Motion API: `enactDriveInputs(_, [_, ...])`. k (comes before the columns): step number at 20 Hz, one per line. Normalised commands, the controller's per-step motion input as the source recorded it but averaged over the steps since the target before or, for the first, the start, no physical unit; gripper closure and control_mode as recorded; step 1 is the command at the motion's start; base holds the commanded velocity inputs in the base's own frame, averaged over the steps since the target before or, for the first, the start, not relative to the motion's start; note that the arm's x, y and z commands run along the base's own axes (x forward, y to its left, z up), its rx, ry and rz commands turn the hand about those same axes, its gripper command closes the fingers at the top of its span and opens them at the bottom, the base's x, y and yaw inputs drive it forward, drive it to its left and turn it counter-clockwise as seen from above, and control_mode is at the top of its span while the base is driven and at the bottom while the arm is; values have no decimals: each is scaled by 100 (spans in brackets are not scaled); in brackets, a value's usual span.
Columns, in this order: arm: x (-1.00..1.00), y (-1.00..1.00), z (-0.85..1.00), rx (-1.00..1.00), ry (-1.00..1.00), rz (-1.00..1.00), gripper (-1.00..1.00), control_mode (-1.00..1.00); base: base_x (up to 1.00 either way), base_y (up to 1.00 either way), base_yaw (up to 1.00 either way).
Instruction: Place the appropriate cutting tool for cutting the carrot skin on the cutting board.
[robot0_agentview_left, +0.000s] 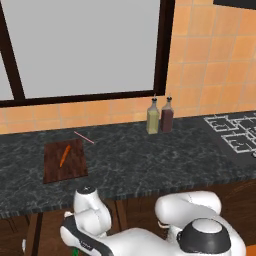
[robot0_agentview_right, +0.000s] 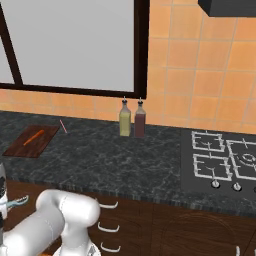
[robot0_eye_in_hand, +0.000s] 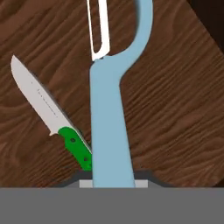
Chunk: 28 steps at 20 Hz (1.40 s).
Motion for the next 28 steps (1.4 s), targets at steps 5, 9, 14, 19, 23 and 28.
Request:
enactDriveInputs(5, [-78, -1, 100, 0, -5, -16, 100, -100, 0, 0, 0])
enactDriveInputs(9, [-33, 0, 100, -4, -9, -15, 100, -100, 0, 0, 0])
enactDriveInputs(14, [2, 1, 100, -7, -10, -14, 100, -100, 0, 0, 0])
enactDriveInputs(19, [45, 19, 100, -12, -8, -14, 100, -100, 0, 0, 0])
enactDriveInputs(23, [85, 34, 94, -11, -1, -10, 100, -100, 0, 0, 0])
enactDriveInputs(28, [86, 30, 41, -2, -1, -1, 100, -100, 0, 0, 0])
